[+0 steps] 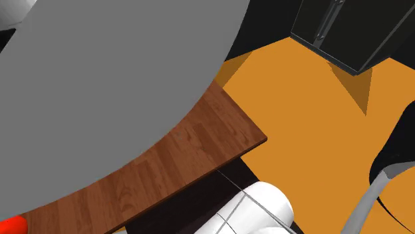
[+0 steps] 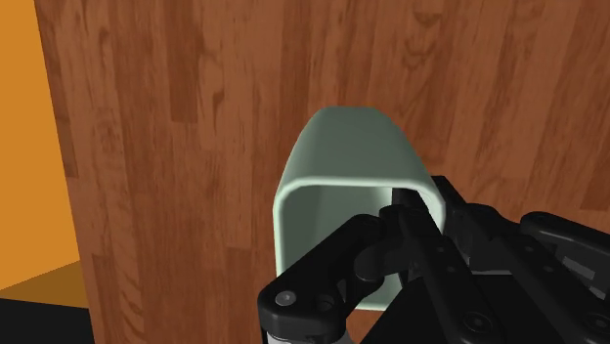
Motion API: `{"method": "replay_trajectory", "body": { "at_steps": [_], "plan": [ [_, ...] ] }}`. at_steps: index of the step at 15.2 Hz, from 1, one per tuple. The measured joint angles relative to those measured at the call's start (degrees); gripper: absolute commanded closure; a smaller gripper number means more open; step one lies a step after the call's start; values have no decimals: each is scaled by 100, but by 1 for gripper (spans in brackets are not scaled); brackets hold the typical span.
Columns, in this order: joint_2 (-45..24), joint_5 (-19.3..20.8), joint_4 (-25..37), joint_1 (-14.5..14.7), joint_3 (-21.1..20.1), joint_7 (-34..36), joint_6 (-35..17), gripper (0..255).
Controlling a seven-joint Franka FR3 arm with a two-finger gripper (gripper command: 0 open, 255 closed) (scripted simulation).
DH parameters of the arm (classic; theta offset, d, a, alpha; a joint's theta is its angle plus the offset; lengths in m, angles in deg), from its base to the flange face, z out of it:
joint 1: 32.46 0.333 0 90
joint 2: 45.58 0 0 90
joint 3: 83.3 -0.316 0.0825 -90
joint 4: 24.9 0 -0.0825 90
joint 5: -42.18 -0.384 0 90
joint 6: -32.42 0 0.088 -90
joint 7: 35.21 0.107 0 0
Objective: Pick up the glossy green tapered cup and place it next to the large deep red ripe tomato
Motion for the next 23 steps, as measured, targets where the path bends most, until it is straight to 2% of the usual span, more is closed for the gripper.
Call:
{"method": "replay_trajectory", "body": {
  "at_steps": [6, 13, 16, 23],
  "plan": [
    [-674, -122, 593, 190, -590, 787, -113, 255],
    [-1992, 111, 1919, 433, -1272, 1807, -88, 255],
    [-2106, 140, 1886, 471, -1333, 1912, -231, 255],
    [-2051, 114, 1286, 483, -1344, 1901, -780, 255]
  ]
}}
